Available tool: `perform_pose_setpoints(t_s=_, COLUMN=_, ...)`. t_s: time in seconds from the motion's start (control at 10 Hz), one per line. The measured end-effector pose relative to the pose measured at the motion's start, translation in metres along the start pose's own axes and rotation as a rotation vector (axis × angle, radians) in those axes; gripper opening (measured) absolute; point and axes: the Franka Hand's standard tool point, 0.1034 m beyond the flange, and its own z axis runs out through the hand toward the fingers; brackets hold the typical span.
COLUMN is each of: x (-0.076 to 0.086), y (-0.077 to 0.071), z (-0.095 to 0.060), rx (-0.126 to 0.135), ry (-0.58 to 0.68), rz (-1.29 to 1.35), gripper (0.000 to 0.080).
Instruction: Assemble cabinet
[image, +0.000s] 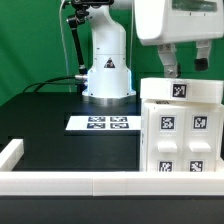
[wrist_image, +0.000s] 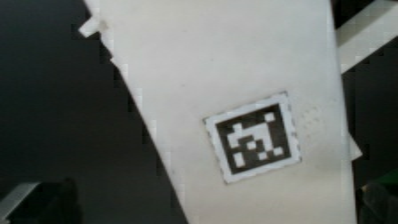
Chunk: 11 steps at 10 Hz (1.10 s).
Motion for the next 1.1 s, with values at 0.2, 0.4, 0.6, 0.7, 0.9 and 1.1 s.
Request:
perform_pose_setpoints(t_s=0.2, x=-0.004, y=-0.002, z=0.003, rx=0.002, ry=-0.009, rz=-0.107, gripper=0.0797)
perform_pose_setpoints(t_s=0.4, x=-0.008, y=-0.009, z=0.014, rx=-0.011, ry=-0.004, rz=-0.076, gripper=0.0797)
perform_pose_setpoints(t_s=0.6, x=-0.017, y=-0.013, z=0.025, rx=-0.016, ry=-0.007, rz=-0.071, gripper=0.0797)
perform_pose_setpoints(t_s=0.7, x=-0.022, y=-0.013, z=0.029, rx=-0.023, ry=-0.006, rz=-0.067, gripper=0.0797)
perform_pose_setpoints(t_s=0.9, x=-0.022, y=-0.012, z=0.028, rx=-0.026, ry=-0.008, rz=-0.057, gripper=0.0786)
perform_pose_setpoints(t_s=1.1, x=-0.023, y=-0.011, z=0.028, rx=-0.027, ry=-0.009, rz=-0.054, gripper=0.0607)
